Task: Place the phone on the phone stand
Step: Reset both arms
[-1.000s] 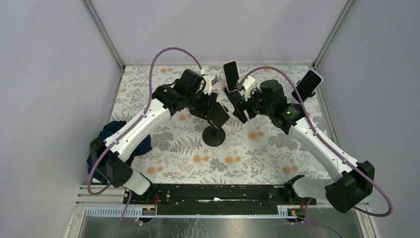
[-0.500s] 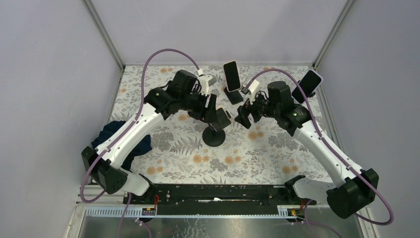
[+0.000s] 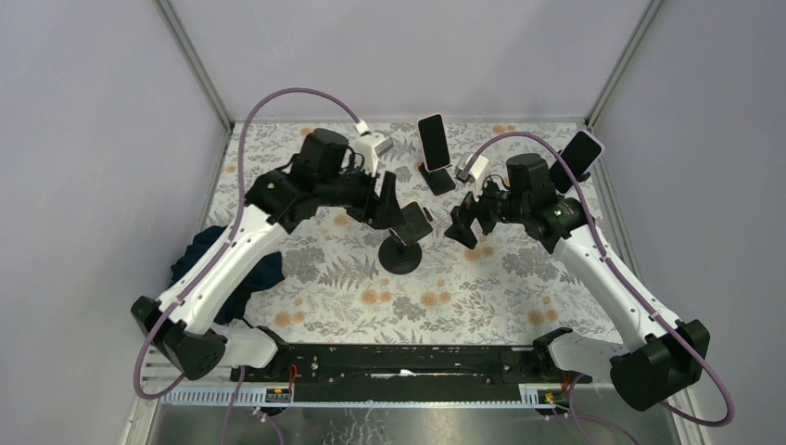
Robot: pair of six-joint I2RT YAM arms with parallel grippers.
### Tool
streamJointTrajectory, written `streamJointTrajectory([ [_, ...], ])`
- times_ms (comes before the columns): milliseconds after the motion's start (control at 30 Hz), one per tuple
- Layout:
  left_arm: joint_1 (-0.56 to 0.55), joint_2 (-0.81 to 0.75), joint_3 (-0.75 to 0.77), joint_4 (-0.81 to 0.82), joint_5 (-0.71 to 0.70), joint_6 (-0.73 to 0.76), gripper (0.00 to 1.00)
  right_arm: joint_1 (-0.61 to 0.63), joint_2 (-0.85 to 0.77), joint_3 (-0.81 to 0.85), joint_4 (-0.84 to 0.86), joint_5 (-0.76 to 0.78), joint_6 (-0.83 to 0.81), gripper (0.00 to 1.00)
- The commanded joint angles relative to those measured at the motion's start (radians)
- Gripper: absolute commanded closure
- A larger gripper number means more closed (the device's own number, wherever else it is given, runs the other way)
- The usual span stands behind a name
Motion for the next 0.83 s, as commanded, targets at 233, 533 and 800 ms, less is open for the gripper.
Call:
streamJointTrajectory([
  [233, 0.2, -0.254, -0.094, 0.456, 0.068, -0.052, 0.08, -0.04, -0.05, 0.288, -0.123, 0.381, 0.059, 0.0],
  [533, 0.395, -0.332, -0.126, 0.546, 0.049, -0.102, 0.01, -0.04, -0.001, 0.623, -0.194, 0.53, 0.201, 0.0],
  [800, 0.409, -0.363, -0.124, 0.532, 0.057, -0.091, 0.01, -0.051, 0.027, 0.699, -0.224, 0.557, 0.162, 0.0],
])
